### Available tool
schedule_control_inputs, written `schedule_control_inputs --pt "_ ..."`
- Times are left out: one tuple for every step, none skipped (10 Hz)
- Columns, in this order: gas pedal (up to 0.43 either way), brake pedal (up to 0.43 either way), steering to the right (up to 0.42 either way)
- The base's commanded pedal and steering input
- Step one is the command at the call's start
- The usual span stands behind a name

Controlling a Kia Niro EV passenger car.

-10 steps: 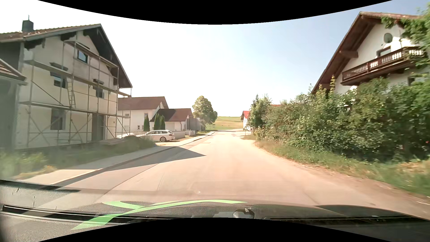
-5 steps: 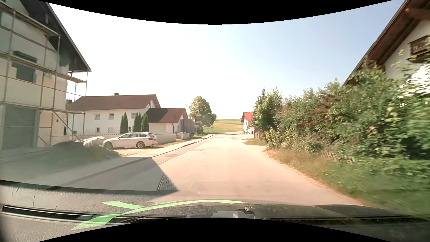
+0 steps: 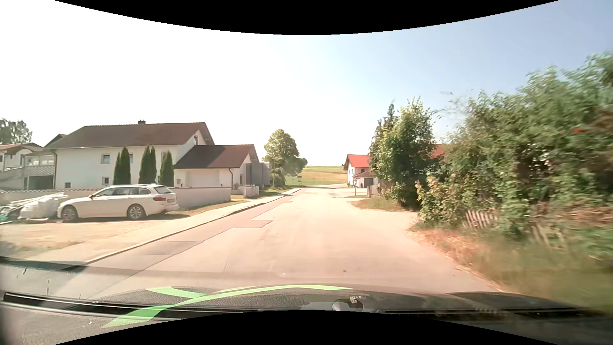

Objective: Follow the waypoints while adhering to traffic rules and regulations

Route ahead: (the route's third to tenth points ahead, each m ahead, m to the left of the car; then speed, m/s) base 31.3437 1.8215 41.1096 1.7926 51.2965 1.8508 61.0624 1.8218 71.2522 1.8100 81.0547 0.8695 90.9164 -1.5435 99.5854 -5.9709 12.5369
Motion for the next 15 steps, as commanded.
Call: schedule_control_inputs --pt "0.098 0.000 0.001" --pt "0.098 0.000 0.001" --pt "0.098 0.000 0.001" --pt "0.110 0.000 0.001" --pt "0.118 0.000 0.001" --pt "0.118 0.000 0.001" --pt "0.130 0.000 0.000" --pt "0.138 0.000 0.001" --pt "0.138 0.000 0.000" --pt "0.138 0.000 0.000" --pt "0.138 0.000 0.000" --pt "0.138 0.000 -0.001" --pt "0.138 0.000 -0.005" --pt "0.150 0.000 -0.006" --pt "0.150 0.000 -0.007"
